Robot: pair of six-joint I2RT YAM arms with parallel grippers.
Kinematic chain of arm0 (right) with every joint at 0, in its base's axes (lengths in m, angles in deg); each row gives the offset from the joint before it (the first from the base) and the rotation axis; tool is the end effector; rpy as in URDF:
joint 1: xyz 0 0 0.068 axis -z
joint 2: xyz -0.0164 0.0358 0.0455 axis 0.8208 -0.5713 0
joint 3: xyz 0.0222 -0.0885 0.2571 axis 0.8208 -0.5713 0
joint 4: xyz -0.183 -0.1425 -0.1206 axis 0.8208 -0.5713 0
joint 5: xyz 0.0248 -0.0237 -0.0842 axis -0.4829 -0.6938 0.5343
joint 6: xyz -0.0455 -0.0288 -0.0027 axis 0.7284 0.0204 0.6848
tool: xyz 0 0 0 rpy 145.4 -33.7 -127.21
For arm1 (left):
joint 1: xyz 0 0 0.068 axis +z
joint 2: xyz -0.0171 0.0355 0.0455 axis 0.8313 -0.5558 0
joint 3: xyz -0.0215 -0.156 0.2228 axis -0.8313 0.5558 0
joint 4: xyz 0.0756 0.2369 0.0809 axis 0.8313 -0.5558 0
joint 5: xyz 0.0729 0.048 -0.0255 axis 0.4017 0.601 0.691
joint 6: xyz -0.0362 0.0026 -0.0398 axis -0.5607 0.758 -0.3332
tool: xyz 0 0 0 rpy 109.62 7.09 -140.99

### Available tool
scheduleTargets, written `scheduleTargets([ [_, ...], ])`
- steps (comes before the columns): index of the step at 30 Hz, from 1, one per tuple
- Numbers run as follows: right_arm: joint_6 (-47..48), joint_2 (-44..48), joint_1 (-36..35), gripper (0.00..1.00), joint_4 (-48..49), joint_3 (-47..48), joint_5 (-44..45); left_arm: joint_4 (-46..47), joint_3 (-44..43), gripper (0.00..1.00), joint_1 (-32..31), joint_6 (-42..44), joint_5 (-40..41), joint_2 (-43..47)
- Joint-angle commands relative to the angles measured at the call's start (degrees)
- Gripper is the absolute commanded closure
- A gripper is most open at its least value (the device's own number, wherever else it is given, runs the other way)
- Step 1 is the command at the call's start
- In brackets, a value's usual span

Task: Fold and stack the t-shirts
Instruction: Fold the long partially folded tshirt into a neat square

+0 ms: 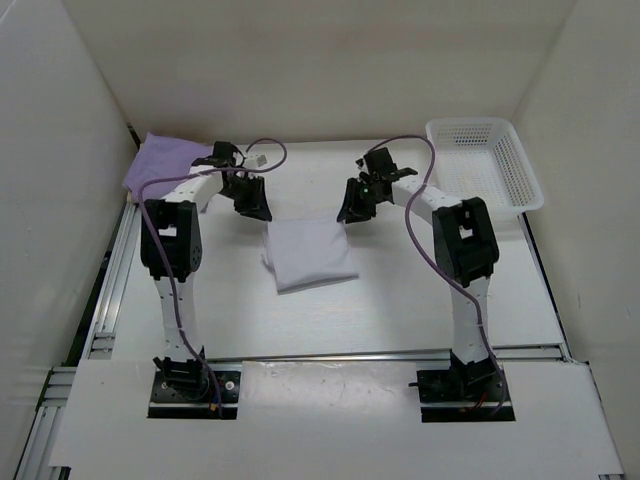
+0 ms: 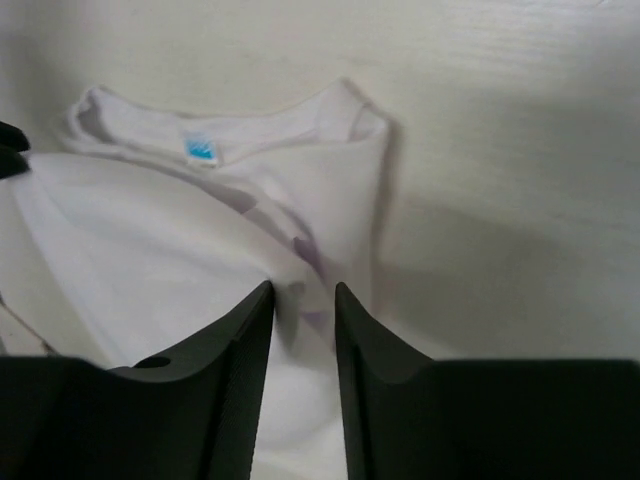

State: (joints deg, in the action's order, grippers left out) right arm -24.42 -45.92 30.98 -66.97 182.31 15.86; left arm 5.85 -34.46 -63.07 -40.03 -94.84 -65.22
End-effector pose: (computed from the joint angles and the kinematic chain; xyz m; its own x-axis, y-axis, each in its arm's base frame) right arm 0.4250 0.2043 0.1843 -0.9079 0.0575 -0.4151 -0.1830 0.8366 0.5163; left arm 0.4378 -0.0716 0.1843 -0.9419 0.1065 -0.3186 0.2645 0.8197 -0.5081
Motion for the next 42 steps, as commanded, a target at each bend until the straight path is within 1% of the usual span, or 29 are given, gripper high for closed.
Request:
scheduleTargets([
  [1, -1.3, -0.3, 1.2, 0.62, 0.1, 5.7, 2.6, 1.3, -4.8, 0.65, 2.6, 0.4, 2.5, -1.9],
  [2, -1.3, -0.3, 1.2, 0.62, 0.1, 5.8, 3.2, 1.3, -5.3, 0.52, 3.2, 0.4, 2.5, -1.9],
  [3, -1.3, 0.4, 1.2, 0.62, 0.1, 6.3, 3.8, 1.3, -5.3, 0.44, 3.2, 0.4, 2.5, -1.9],
  [5, -0.4, 3.5, 1.2, 0.62, 0.1, 4.5, 6.0, 1.3, -5.3, 0.42, 3.2, 0.4, 2.5, -1.9],
  [6, 0.4, 4.9, 1.2, 0.62, 0.8, 3.1, 7.3, 1.3, -5.3, 0.39, 3.7, 0.4, 3.0, -1.3],
  [7, 1.1, 6.3, 1.2, 0.62, 0.8, 1.6, 8.5, 1.3, -5.3, 0.39, 3.8, 0.4, 3.5, -0.7],
  [9, 1.1, 10.9, 0.7, 0.62, 3.2, -4.5, 11.0, 1.3, -5.3, 0.39, 3.8, 0.4, 4.3, 0.9],
  [10, 1.1, 12.3, 0.7, 0.62, 3.8, -6.4, 12.5, 1.8, -4.5, 0.39, 3.8, 0.4, 4.3, 3.7],
  [11, 1.1, 14.4, 0.7, 0.62, 4.5, -9.7, 12.6, 1.8, -3.8, 0.39, 3.8, 0.4, 5.1, 5.6],
  [12, 1.1, 15.2, 0.7, 0.62, 4.5, -11.0, 12.6, 1.8, -3.0, 0.39, 3.8, 0.4, 7.6, 7.5],
  [13, 1.1, 15.7, 0.1, 0.62, 4.5, -12.2, 12.6, 1.8, -0.9, 0.36, 3.1, 0.4, 8.8, 10.9],
  [14, 1.1, 15.8, 0.1, 0.62, 4.5, -13.6, 11.0, 1.8, 0.5, 0.29, 3.1, 0.4, 8.8, 12.5],
  [17, 1.1, 14.4, 0.1, 0.63, 4.5, -15.4, 6.3, 1.8, 7.9, 0.23, 1.6, 0.4, 5.4, 17.1],
  [18, 0.3, 14.4, 0.1, 0.63, 4.5, -16.3, 5.2, 1.8, 9.8, 0.23, 0.6, 0.4, 3.7, 17.8],
  [19, -0.8, 13.7, -0.4, 0.63, 4.5, -16.8, 5.2, 1.1, 13.3, 0.22, -0.7, 0.4, 3.7, 18.4],
  [20, -1.6, 13.7, -0.4, 0.64, 4.5, -17.6, 5.2, 1.1, 14.6, 0.22, -1.5, 0.4, 3.7, 18.5],
  [22, -3.7, 13.7, -0.9, 0.66, 6.8, -20.7, 5.2, -0.5, 17.6, 0.22, -2.7, 0.4, 5.6, 18.5],
  [24, -6.5, 13.7, -1.0, 0.66, 8.5, -23.1, 4.2, -1.0, 19.0, 0.22, -3.5, 0.4, 6.2, 18.5],
  [26, -9.6, 13.7, -1.5, 0.66, 8.5, -24.2, 5.6, -1.0, 19.5, 0.19, -4.8, 0.4, 7.9, 16.7],
  [27, -10.7, 13.7, -2.0, 0.66, 8.5, -25.1, 6.3, -1.0, 19.5, 0.19, -4.8, 0.4, 8.5, 15.9],
  [29, -12.0, 13.2, -2.0, 0.66, 8.5, -25.7, 6.9, -1.0, 18.8, 0.16, -4.8, 0.4, 8.5, 14.2],
  [34, -13.3, 12.7, -4.3, 0.66, 8.5, -26.2, 7.5, -1.0, 18.8, 0.14, -4.8, 0.4, 2.5, 9.2],
  [35, -13.3, 12.7, -4.3, 0.66, 8.5, -26.2, 7.5, -0.4, 19.4, 0.14, -4.8, 0.4, 0.1, 8.4],
  [37, -13.8, 12.7, -4.8, 0.67, 8.5, -26.8, 7.5, -0.4, 20.0, 0.14, -4.2, 0.4, -1.5, 6.0],
  [38, -13.8, 12.7, -5.3, 0.68, 8.5, -26.8, 7.5, 0.1, 20.5, 0.14, -3.7, 0.4, -3.7, 5.1],
  [39, -13.8, 12.7, -5.3, 0.68, 8.5, -26.8, 7.5, 0.1, 20.5, 0.16, -3.7, 0.4, -5.6, 3.4],
  [40, -13.8, 13.3, -5.3, 0.68, 9.1, -27.4, 7.5, 0.1, 20.5, 0.18, -3.0, 0.4, -9.2, 2.6],
  [42, -14.4, 13.3, -5.3, 0.70, 9.1, -27.9, 7.5, 0.1, 20.5, 0.25, -2.5, 0.4, -11.3, 0.2],
])
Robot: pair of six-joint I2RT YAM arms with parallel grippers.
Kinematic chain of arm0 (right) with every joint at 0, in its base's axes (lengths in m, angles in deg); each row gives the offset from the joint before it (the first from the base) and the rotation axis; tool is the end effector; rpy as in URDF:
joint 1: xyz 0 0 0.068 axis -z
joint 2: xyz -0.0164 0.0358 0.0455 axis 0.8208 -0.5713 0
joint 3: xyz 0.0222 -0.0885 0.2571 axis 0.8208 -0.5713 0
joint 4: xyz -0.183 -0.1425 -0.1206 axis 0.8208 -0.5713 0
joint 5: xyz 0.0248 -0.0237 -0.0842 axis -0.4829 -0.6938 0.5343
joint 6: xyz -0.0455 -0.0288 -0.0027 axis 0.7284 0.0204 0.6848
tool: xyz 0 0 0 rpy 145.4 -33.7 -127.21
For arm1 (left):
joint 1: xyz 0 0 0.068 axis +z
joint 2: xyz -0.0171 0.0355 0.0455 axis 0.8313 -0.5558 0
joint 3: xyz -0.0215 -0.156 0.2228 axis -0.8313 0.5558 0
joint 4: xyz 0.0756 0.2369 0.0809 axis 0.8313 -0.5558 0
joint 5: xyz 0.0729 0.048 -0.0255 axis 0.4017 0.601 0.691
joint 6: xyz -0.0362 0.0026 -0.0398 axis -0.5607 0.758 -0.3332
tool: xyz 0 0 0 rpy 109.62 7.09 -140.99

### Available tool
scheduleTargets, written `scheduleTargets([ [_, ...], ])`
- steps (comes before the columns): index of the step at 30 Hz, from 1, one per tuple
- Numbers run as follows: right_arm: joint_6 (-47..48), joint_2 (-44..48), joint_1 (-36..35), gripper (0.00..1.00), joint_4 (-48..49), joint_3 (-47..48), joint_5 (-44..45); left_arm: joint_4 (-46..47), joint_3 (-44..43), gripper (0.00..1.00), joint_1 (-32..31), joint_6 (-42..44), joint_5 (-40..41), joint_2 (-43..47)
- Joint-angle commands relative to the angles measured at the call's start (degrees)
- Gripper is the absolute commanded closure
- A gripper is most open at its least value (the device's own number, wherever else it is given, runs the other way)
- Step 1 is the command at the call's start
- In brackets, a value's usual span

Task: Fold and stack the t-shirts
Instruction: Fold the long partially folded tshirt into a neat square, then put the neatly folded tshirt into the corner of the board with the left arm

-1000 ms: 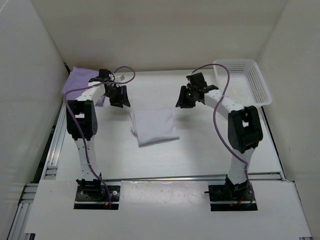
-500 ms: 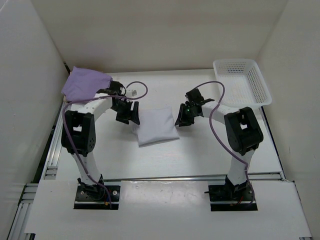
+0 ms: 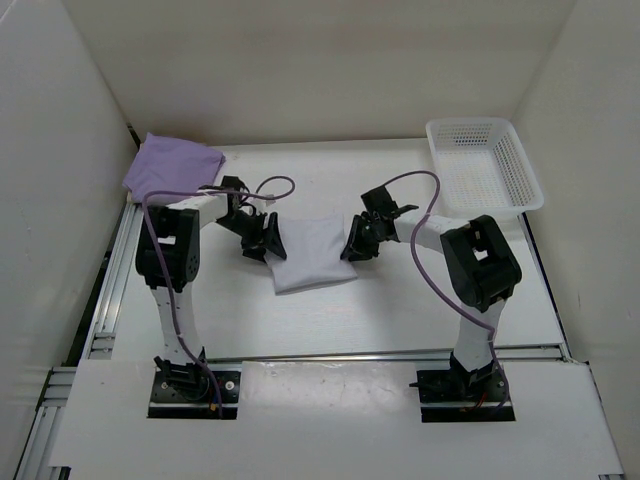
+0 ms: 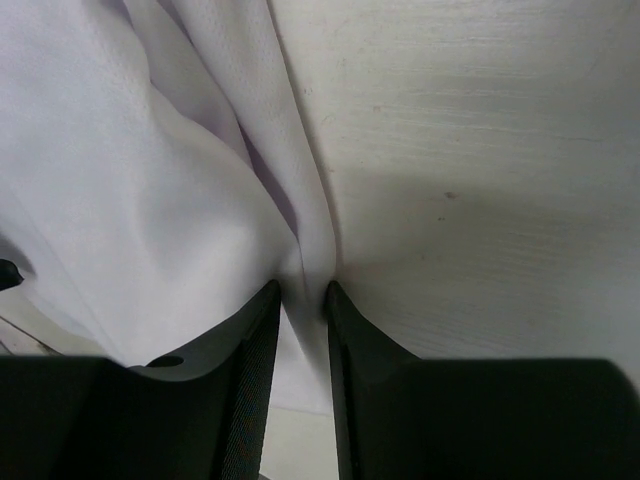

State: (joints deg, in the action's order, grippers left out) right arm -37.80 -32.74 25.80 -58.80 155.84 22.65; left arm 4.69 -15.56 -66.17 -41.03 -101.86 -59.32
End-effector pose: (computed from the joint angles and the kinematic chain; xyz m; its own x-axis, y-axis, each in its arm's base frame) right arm 0.3343 0.1975 0.1504 -0.9408 0.1921 -0.2792 0.0323 0.8708 0.4906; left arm 0.3666 -0.0871 0.1410 -0.9861 0.1531 -0.0652 0.1595 0.7574 -0.6332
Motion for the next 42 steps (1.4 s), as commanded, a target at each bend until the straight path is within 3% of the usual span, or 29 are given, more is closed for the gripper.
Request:
scheduleTargets([
  [1, -1.7, 0.1, -0.2, 0.70, 1.0, -1.4, 0.7, 1.3, 1.6, 0.28, 0.6, 1.4, -4.8, -6.5],
  [2, -1.7, 0.6, -0.2, 0.70, 1.5, -1.4, 0.7, 1.3, 1.1, 0.32, 1.1, 1.4, -5.6, -7.3],
  [3, -2.3, 0.6, -0.2, 0.70, 1.5, -1.4, 1.2, 1.3, 0.5, 0.46, 1.1, 1.4, -5.6, -7.9],
  [6, -2.3, 1.2, -0.2, 0.70, 1.5, -2.0, 1.2, 1.3, -0.1, 0.68, 1.8, 1.4, -5.6, -9.2],
  [7, -2.3, 1.2, -0.2, 0.70, 1.5, -2.0, 1.2, 1.3, -0.8, 0.88, 2.5, 1.4, -5.6, -9.2],
  [8, -2.3, 1.2, -0.2, 0.70, 1.5, -2.0, 1.2, 0.5, -0.8, 0.90, 2.5, 1.4, -5.1, -9.2],
  [12, -2.3, 3.4, -0.2, 0.70, -0.2, -2.0, 2.5, -3.8, -5.8, 0.90, 7.1, 1.4, -2.2, -9.2],
  [14, -1.0, 5.3, 1.0, 0.70, -1.4, -2.0, 3.2, -10.1, -12.4, 0.90, 8.2, 1.4, 0.8, -10.3],
  [16, -0.1, 6.6, 1.6, 0.70, -2.0, -2.6, 3.8, -14.8, -20.8, 0.90, 8.7, 1.4, 6.0, -11.6],
  [21, 4.3, 7.8, 2.1, 0.70, -5.8, -0.4, 6.3, -18.1, -29.8, 0.90, 8.7, 1.4, 19.6, -13.5],
  [28, 6.2, 7.8, 2.1, 0.70, -7.1, 0.9, 9.2, -10.2, -36.7, 0.90, 8.2, 1.4, 40.9, -14.6],
  [42, 7.8, 7.3, 2.1, 0.68, -9.2, 0.9, 11.3, 4.8, -44.7, 0.90, 7.6, 1.4, 65.0, -14.5],
])
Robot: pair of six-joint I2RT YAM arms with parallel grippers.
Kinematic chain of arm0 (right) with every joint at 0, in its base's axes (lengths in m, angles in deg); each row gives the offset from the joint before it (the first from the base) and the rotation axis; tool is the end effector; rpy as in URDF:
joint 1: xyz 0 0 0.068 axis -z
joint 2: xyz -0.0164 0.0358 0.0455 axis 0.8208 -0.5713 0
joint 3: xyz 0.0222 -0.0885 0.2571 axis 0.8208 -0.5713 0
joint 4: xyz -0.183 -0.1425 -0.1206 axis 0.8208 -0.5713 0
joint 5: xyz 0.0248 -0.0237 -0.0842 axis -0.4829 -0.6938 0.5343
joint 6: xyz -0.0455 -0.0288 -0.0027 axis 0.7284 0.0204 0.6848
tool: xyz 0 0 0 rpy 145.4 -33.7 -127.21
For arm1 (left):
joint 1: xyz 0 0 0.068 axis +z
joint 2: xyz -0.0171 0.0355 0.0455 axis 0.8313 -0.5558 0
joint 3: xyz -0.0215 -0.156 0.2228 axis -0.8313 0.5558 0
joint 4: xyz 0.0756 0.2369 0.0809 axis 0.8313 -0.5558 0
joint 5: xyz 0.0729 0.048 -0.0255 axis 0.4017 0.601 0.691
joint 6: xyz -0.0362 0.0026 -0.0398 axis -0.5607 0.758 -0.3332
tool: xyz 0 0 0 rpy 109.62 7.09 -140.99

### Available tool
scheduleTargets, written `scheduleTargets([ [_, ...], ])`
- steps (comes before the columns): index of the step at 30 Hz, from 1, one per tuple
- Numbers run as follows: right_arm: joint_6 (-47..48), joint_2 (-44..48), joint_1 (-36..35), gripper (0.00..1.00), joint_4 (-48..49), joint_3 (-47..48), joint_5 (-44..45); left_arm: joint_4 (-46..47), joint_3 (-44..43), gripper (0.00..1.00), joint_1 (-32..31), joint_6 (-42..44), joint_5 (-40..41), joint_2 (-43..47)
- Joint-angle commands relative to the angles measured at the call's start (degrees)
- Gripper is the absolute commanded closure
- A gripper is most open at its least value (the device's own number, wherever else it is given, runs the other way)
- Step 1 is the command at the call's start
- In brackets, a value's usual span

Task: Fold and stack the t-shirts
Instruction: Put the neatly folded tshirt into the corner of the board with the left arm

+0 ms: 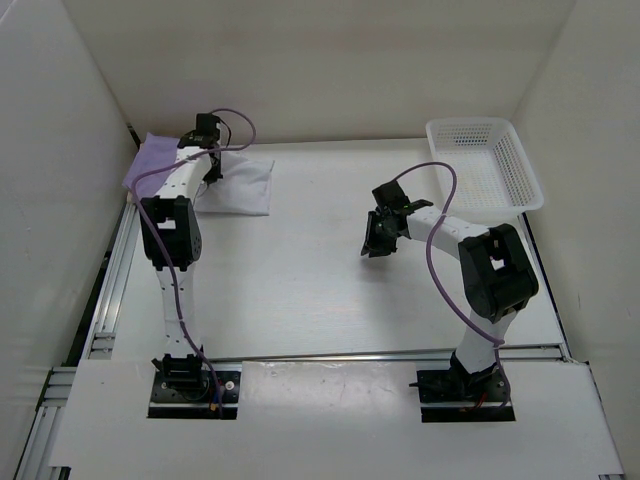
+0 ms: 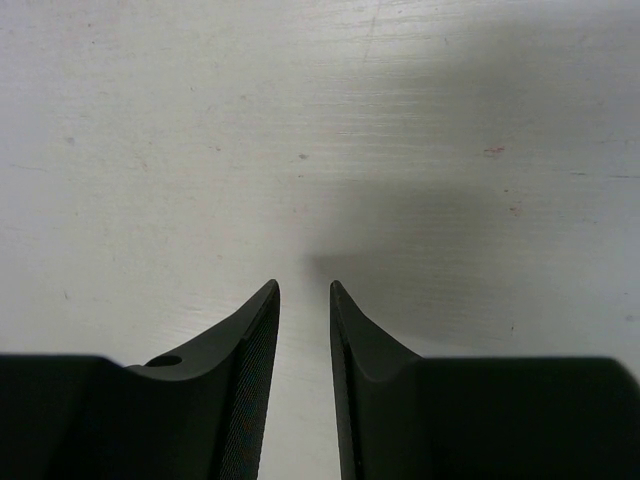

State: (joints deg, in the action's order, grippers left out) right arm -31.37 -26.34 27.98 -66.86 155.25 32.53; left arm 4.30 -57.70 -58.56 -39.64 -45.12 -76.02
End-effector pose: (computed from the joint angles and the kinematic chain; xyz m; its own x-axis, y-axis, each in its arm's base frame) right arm 0.3261 0.1699 0.1788 -0.9098 0.1571 -0.3841 0.0292 0.9475 0.3184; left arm 0.5077 -0.0099 0.2127 -0.8679 0.0346 -0.4955 -0.1101 0.9593 0.2599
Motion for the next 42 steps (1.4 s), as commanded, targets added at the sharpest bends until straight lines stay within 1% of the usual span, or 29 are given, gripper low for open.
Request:
scheduleTargets([
  [1, 1.4, 0.9, -0.1, 0.68, -1.2, 1.0, 1.4, 5.2, -3.1, 0.90, 0.0, 0.0, 8.8, 2.7],
  [6, 1.9, 0.9, -0.1, 0.68, -1.2, 0.4, 1.9, 7.4, -3.7, 0.90, 0.0, 0.0, 13.2, 3.8],
  [11, 2.4, 0.9, -0.1, 0.68, -1.2, 0.4, 2.5, 9.0, -4.8, 0.90, 0.5, 0.0, 14.7, 5.5],
  [16, 2.4, 0.9, -0.1, 0.68, -1.2, 0.4, 2.5, 10.0, -5.3, 0.90, 2.2, 0.0, 16.8, 6.7],
  [20, 3.0, 0.3, -0.1, 0.68, -1.7, 0.9, 2.5, 10.6, -5.8, 0.90, 5.4, 0.0, 17.4, 7.2],
  [25, 3.0, -1.0, -0.1, 0.68, -2.2, 2.2, 1.9, 11.1, -7.1, 0.90, 7.4, 0.0, 16.8, 7.7],
  [28, 3.5, -1.5, -0.1, 0.68, -2.7, 2.9, 1.9, 11.6, -7.7, 0.90, 8.6, 0.0, 16.8, 5.6],
  [30, 3.5, -2.1, -0.1, 0.68, -2.8, 3.6, 1.4, 11.6, -10.1, 0.90, 9.4, 0.0, 16.8, 3.6],
  [35, 4.6, -3.1, -0.1, 0.67, -3.8, 5.2, 0.9, 12.8, -15.0, 0.90, 11.5, 0.0, 18.6, -5.5],
  [36, 4.6, -3.1, -0.1, 0.67, -4.3, 5.7, 0.9, 12.8, -17.6, 0.88, 12.1, 0.0, 19.6, -6.9],
  [37, 4.6, -3.1, -0.1, 0.67, -4.3, 5.7, 0.9, 13.6, -19.1, 0.75, 12.7, 0.0, 20.1, -8.2],
  [38, 5.1, -3.1, -0.1, 0.67, -4.3, 5.7, 0.9, 14.7, -20.5, 0.56, 12.7, 0.0, 21.5, -10.4],
  [39, 5.1, -3.1, -0.1, 0.67, -4.3, 5.7, 0.9, 15.4, -21.8, 0.28, 13.3, 0.0, 22.1, -11.3],
  [42, 5.7, -3.1, -0.1, 0.67, -4.9, 5.7, 0.9, 18.4, -22.6, 0.12, 13.8, 0.0, 23.8, -12.0],
])
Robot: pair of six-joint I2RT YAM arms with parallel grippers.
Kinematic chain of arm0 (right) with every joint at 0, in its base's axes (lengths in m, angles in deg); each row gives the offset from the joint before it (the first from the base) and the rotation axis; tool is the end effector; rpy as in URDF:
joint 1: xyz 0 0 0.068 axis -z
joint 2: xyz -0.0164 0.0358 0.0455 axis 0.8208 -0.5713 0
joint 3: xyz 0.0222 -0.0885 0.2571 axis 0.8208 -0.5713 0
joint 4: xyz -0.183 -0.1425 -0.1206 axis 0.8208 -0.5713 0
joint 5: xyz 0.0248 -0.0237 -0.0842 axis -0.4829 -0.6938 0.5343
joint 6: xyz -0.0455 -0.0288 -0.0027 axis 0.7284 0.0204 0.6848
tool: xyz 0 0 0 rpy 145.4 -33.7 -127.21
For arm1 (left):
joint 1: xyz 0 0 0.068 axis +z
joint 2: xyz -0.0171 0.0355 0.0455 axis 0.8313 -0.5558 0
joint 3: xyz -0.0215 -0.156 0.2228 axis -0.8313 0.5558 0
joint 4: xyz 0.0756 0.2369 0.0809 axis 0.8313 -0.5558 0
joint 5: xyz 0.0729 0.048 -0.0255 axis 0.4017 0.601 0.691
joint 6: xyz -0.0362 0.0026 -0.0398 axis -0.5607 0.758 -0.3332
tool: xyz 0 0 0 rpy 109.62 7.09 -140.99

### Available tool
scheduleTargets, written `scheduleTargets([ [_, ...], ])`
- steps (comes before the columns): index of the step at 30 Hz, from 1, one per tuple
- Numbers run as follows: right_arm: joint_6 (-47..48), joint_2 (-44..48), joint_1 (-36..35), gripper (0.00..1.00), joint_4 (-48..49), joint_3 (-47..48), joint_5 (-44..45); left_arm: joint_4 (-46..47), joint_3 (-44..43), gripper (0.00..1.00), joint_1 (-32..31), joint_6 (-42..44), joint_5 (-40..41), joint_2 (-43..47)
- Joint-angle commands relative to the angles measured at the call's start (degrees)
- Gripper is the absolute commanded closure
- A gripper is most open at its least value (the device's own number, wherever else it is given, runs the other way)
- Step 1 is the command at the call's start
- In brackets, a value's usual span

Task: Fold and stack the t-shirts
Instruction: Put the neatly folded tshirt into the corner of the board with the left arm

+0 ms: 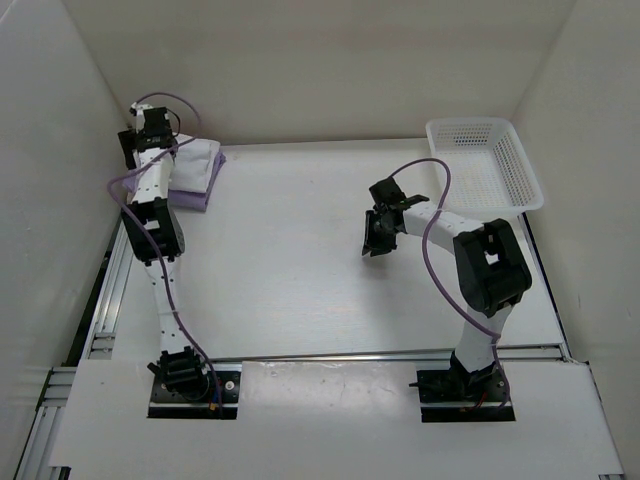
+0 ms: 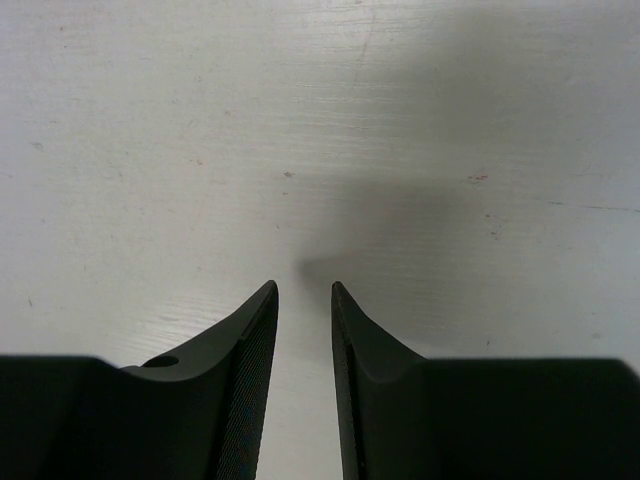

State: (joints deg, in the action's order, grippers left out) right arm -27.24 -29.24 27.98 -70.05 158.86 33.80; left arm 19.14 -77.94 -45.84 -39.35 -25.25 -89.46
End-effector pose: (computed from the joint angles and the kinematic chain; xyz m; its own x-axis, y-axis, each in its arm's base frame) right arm 0.3353 0.1737 0.1760 -0.9203 0.0836 -0.3821 -0.0181 0.9668 0.2550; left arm 0.5583 0.1243 0.2249 -0.6173 -0.1096 -0.7791 -0.6062 0.6975 0.3821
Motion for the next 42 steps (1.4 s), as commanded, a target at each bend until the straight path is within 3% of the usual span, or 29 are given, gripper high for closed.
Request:
scheduleTargets([
  [1, 1.5, -0.2, -0.1, 0.67, -1.7, 2.1, -0.4, 5.5, -2.4, 0.06, 1.1, -0.3, 4.5, 1.5],
  [2, 1.5, 0.3, -0.1, 0.67, -1.7, 2.1, -0.9, 6.8, -2.9, 0.00, 1.1, -0.3, 5.1, 1.5],
  [11, 2.1, 1.5, -0.1, 0.66, -1.7, 2.7, -1.4, 8.7, 3.4, 0.00, -0.9, -0.3, 3.2, 10.3],
  [16, 1.5, 4.8, -0.1, 0.66, -2.2, 1.5, -1.4, 8.7, 13.4, 0.00, -3.4, -0.3, 0.8, 19.5],
  [19, 1.0, 7.9, -0.1, 0.64, -2.2, 0.2, 0.4, 8.2, 24.8, 0.00, -5.7, -0.3, -3.4, 27.5],
  [22, 1.7, 11.8, -0.1, 0.57, -3.4, -1.3, 2.3, 3.1, 36.2, 0.00, -7.8, -0.3, -13.8, 36.2],
  [23, 1.7, 14.3, -0.1, 0.51, -4.0, -2.2, 2.9, 0.0, 37.9, 0.00, -7.8, -0.3, -21.2, 37.9],
  [24, 2.5, 15.7, -0.1, 0.46, -4.0, -2.9, 3.4, -8.4, 38.8, 0.00, -7.8, -0.3, -25.2, 39.2],
  [27, 4.3, 21.2, -0.1, 0.36, -5.7, -4.5, 5.5, -22.0, 40.9, 0.00, -7.8, -0.3, -35.9, 41.5],
  [29, 5.1, 24.8, 0.5, 0.26, -6.9, -5.3, 6.8, -28.0, 47.5, 0.00, -6.0, -0.3, -39.0, 45.3],
  [30, 5.6, 26.0, 0.5, 0.26, -7.9, -6.1, 7.7, -28.0, 50.7, 0.00, -4.9, -0.3, -40.7, 47.3],
  [31, 5.6, 27.8, 0.5, 0.24, -8.5, -6.7, 10.1, -28.0, 57.1, 0.00, -2.3, -0.3, -40.7, 49.7],
  [36, 4.5, 32.2, 0.5, 0.09, -9.1, -9.0, 14.0, -24.5, 71.1, 0.00, 5.3, -0.3, -37.3, 63.6],
  [42, 3.4, 30.1, 0.5, 0.09, -7.8, -8.8, 11.9, -20.9, 80.1, 0.00, 9.0, -0.3, -33.5, 70.3],
])
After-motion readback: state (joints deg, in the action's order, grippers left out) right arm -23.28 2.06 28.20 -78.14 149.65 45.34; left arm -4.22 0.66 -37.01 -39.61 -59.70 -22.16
